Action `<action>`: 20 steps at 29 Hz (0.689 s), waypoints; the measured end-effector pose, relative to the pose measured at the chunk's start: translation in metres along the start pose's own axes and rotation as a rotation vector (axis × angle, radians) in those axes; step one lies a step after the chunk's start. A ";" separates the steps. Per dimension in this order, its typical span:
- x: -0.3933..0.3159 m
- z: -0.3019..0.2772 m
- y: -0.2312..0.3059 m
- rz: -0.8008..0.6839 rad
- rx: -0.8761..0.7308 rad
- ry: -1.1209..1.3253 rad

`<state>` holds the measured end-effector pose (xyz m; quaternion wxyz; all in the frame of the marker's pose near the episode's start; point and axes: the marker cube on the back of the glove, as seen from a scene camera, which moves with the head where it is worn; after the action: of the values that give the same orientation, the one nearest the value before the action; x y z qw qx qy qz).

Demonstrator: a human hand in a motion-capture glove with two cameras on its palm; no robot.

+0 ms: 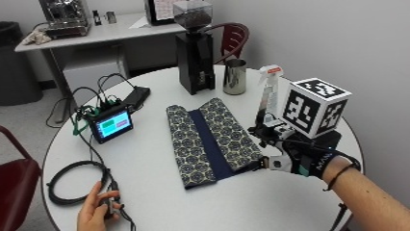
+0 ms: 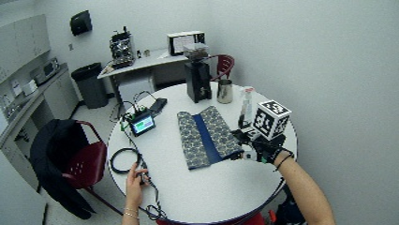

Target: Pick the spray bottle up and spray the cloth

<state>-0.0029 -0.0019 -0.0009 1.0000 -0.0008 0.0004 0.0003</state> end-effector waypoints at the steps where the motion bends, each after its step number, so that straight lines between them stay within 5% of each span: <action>1: -0.001 0.000 -0.001 0.000 0.001 0.000; 8: 0.016 -0.002 -0.022 0.060 0.027 -0.041; 20: 0.103 0.003 -0.065 0.366 0.159 -0.473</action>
<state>0.1003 -0.0668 0.0025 0.9527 0.0779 -0.2321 0.1803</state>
